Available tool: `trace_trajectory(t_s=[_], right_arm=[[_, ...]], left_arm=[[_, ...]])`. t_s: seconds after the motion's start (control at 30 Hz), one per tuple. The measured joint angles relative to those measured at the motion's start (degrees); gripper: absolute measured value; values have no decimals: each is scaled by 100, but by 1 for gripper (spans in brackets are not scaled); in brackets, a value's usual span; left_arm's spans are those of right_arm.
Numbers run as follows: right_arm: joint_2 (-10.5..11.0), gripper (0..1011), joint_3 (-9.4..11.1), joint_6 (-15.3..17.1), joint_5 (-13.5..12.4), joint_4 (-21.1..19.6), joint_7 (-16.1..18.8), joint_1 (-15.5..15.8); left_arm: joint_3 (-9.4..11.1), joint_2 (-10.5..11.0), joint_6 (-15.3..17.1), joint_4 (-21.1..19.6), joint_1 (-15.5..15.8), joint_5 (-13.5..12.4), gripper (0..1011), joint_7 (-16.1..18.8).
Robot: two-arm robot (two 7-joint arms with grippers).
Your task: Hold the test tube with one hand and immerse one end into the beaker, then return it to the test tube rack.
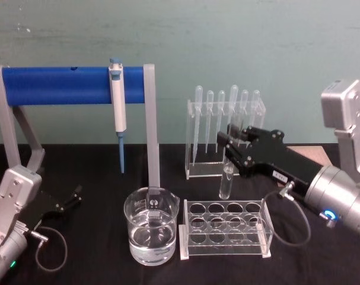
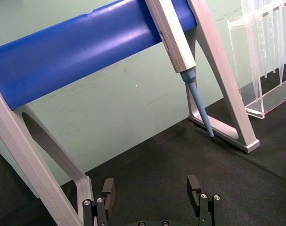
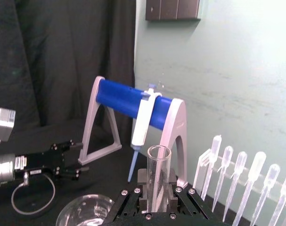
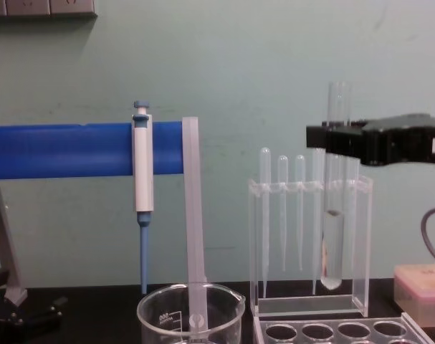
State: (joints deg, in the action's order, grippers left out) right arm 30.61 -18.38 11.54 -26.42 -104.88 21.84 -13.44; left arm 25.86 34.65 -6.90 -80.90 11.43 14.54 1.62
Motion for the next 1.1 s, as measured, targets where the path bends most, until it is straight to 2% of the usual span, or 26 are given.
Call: trace_trajectory(t_s=[0.2,0.57,0.77,0.97,1.0,1.1], right_arm=[[6,233,2,35,-27,-99,-47,-68],[-49,233,-130,86,-26,-129,-88,-173],[-281,233,-378,76,-7,-51,-83,-377],[-674,233,-775,-12,142,217,-82,-670],[-674,233,-775,-12,142,217,-82,-670],[-889,233,-963,-94,244,434,-66,-809]], left_arm=[[0,0,0,0,0,0,1000,0],[0,0,0,0,0,0,1000,0],[0,0,0,0,0,0,1000,0],[0,0,0,0,0,0,1000,0],[0,0,0,0,0,0,1000,0],[0,0,0,0,0,0,1000,0]])
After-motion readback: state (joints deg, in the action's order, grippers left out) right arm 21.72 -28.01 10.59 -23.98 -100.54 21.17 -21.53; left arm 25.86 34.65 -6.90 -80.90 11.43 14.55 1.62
